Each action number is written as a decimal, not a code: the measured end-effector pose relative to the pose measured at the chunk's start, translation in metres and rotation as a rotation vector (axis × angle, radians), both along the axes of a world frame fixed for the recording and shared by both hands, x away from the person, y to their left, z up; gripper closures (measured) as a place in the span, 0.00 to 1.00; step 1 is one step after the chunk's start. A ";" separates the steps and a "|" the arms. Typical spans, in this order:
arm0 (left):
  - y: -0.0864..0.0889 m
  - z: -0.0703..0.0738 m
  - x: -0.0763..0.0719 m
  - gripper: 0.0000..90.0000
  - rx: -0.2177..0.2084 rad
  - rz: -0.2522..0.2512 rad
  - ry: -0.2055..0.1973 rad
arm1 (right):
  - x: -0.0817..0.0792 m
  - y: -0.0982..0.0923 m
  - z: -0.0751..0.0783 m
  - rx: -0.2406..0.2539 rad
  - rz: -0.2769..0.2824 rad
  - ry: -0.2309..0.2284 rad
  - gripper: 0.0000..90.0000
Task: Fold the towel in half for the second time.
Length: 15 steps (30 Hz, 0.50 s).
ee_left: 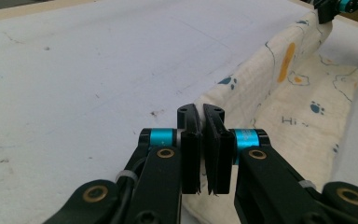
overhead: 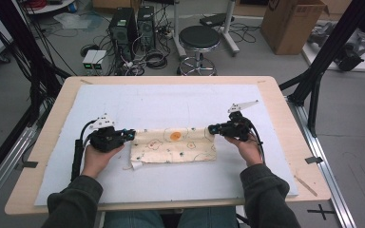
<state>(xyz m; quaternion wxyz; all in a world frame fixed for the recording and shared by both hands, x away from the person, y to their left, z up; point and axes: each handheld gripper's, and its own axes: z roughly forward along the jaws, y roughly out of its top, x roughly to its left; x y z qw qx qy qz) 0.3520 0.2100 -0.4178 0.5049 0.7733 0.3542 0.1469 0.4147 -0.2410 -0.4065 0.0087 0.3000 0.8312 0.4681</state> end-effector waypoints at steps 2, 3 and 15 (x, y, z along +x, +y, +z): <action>0.000 -0.001 -0.003 0.94 -0.003 -0.008 -0.002 | -0.003 0.000 0.000 -0.003 0.006 0.007 0.94; 0.001 -0.002 -0.005 0.94 0.001 -0.010 -0.003 | -0.004 0.000 0.000 -0.006 0.011 0.006 0.94; -0.001 -0.001 -0.018 0.94 0.028 -0.051 -0.009 | -0.019 0.000 0.000 -0.005 0.042 -0.020 0.94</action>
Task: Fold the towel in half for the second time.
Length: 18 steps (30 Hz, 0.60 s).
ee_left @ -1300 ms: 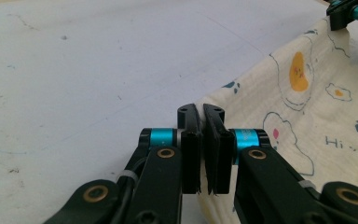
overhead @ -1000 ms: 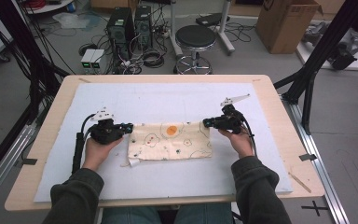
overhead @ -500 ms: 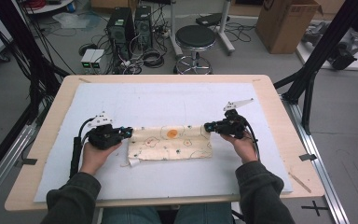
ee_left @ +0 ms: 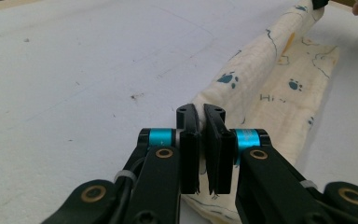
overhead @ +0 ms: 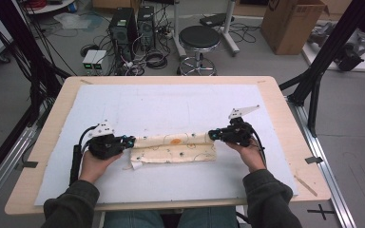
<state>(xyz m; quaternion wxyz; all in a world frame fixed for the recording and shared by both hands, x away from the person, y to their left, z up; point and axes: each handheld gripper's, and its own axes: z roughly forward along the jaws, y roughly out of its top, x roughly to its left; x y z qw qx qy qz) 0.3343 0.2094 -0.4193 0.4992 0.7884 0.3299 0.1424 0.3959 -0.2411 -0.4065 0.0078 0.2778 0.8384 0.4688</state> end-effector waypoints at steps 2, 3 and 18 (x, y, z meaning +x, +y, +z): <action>0.000 0.001 -0.002 0.94 0.005 -0.006 -0.003 | -0.002 -0.001 -0.001 -0.002 0.003 -0.005 0.94; -0.001 0.002 -0.003 0.94 0.005 -0.007 -0.005 | -0.003 -0.001 -0.002 0.002 0.006 -0.005 0.94; -0.003 0.006 -0.014 0.93 0.035 -0.043 -0.014 | -0.018 -0.004 -0.007 -0.003 0.024 -0.013 0.94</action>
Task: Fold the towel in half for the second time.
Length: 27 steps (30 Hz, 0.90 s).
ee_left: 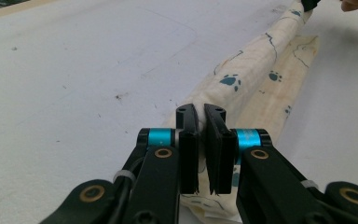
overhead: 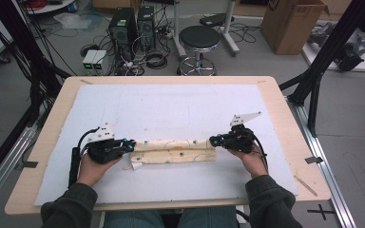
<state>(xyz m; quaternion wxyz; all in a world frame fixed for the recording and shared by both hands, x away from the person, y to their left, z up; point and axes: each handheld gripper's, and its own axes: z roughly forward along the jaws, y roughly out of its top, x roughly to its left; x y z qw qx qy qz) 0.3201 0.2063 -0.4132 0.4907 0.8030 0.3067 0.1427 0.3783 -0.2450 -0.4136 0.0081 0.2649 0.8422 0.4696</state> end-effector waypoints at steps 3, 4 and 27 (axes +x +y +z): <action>0.000 -0.003 -0.003 0.93 -0.011 0.004 -0.008 | -0.003 -0.001 -0.001 0.000 0.004 -0.006 0.94; 0.001 -0.005 -0.004 0.93 -0.010 0.005 0.000 | -0.004 -0.001 -0.001 0.001 0.006 -0.007 0.94; 0.000 -0.018 -0.015 0.92 0.051 -0.026 0.039 | -0.016 0.000 -0.012 -0.034 0.024 0.009 0.94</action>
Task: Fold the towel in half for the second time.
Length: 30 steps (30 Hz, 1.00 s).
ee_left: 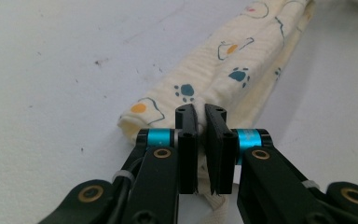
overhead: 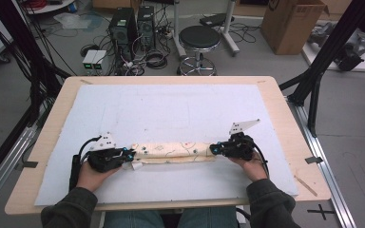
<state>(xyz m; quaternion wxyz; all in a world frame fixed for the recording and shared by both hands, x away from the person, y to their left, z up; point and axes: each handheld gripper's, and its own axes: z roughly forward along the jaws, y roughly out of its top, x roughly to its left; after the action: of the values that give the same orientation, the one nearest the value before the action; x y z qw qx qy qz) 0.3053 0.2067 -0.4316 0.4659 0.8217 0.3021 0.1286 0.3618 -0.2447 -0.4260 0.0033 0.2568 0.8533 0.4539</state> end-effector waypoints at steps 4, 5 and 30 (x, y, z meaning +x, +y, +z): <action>0.000 -0.001 -0.001 0.92 0.010 -0.004 0.006 | -0.003 0.001 -0.002 -0.015 0.009 0.012 0.93; 0.001 -0.001 -0.002 0.92 0.016 -0.005 0.005 | -0.003 0.002 -0.002 -0.018 0.011 0.007 0.93; 0.001 0.018 -0.003 0.50 -0.084 -0.021 0.014 | -0.011 0.004 0.020 0.069 0.025 -0.011 0.65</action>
<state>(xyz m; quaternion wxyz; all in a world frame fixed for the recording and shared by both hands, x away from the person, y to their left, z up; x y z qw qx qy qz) 0.3020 0.2076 -0.4139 0.4992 0.8054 0.3019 0.1050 0.3506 -0.2409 -0.4059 -0.0065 0.2438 0.8401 0.4846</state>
